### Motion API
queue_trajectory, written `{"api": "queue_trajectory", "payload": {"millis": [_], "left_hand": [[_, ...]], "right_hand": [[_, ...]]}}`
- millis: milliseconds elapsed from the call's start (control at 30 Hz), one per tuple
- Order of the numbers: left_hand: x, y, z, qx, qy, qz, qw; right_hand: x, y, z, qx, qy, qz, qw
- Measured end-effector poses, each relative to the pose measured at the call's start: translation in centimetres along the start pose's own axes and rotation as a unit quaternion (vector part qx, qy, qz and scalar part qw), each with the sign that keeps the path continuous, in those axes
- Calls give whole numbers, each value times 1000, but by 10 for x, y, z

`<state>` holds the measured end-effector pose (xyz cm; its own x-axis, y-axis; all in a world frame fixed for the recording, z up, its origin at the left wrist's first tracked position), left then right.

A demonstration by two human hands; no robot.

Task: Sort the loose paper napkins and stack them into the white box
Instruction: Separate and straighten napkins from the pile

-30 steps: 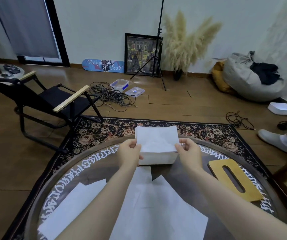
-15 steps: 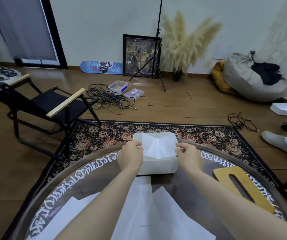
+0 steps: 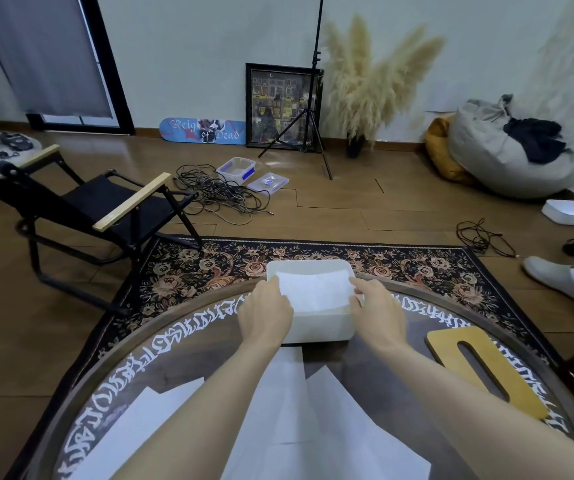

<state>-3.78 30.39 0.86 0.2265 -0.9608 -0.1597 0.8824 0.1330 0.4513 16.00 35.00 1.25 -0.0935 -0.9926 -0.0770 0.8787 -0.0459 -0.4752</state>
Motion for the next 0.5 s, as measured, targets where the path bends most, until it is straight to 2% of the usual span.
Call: {"api": "queue_trajectory", "payload": {"millis": [267,500], "left_hand": [[19,9,2,-12,-30,-35,999],[43,14,2,-35,-54,-80,995]], "right_hand": [[11,-5,6,57,10,46,997],[33,-9,9,86,-27,56,994]]}}
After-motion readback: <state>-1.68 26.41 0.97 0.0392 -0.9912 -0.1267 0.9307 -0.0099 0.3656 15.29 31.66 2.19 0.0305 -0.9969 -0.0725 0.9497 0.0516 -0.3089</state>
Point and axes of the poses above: each hand's wrist, its own x-axis away from the middle knuckle, its own z-axis out of the back of the hand, y = z × x, the point moved 10 cm from there along -x, towards the middle knuckle, and after that the axes turned 11 degrees about -z, right-handed, at the moved point
